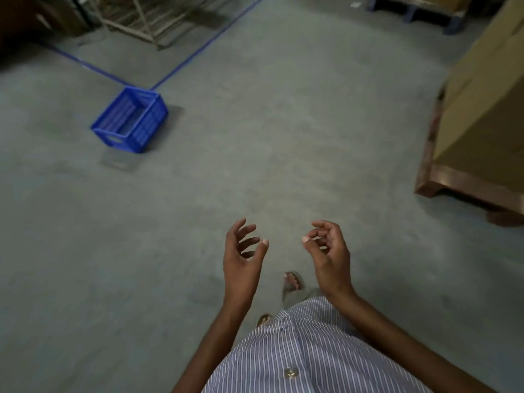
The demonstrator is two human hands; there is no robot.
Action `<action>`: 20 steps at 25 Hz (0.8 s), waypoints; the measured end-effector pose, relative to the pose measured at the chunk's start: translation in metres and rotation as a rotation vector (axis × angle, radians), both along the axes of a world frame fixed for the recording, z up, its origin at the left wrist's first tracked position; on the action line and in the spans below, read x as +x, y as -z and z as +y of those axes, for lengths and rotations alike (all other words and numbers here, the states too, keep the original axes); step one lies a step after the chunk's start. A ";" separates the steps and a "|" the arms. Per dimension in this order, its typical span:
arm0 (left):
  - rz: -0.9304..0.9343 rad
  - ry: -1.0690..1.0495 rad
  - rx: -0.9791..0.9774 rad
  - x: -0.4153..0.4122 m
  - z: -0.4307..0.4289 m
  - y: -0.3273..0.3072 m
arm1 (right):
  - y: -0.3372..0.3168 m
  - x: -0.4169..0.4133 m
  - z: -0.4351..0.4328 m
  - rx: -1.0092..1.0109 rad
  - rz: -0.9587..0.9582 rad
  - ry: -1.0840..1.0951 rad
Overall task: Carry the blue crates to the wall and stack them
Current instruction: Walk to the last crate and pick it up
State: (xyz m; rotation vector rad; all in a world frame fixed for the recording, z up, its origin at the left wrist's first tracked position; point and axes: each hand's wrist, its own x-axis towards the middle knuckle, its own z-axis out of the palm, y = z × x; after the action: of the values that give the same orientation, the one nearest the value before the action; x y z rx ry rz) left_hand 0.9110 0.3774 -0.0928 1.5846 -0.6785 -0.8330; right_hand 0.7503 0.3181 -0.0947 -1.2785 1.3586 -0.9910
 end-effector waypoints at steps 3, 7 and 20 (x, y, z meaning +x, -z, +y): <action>0.029 -0.149 0.029 0.062 -0.015 0.009 | 0.010 0.063 -0.037 0.034 -0.037 -0.086; 0.037 -0.256 0.036 0.143 -0.063 0.015 | 0.015 0.158 -0.106 0.045 -0.091 -0.162; 0.009 -0.581 -0.029 0.432 -0.251 -0.010 | -0.013 0.472 -0.330 -0.002 -0.108 -0.502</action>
State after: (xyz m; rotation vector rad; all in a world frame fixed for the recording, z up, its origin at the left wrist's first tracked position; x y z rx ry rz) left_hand 1.3432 0.1268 -0.0833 1.6296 -0.1947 -0.3944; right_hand 1.2225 -0.0121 -0.0819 -1.4501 0.8876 -0.6972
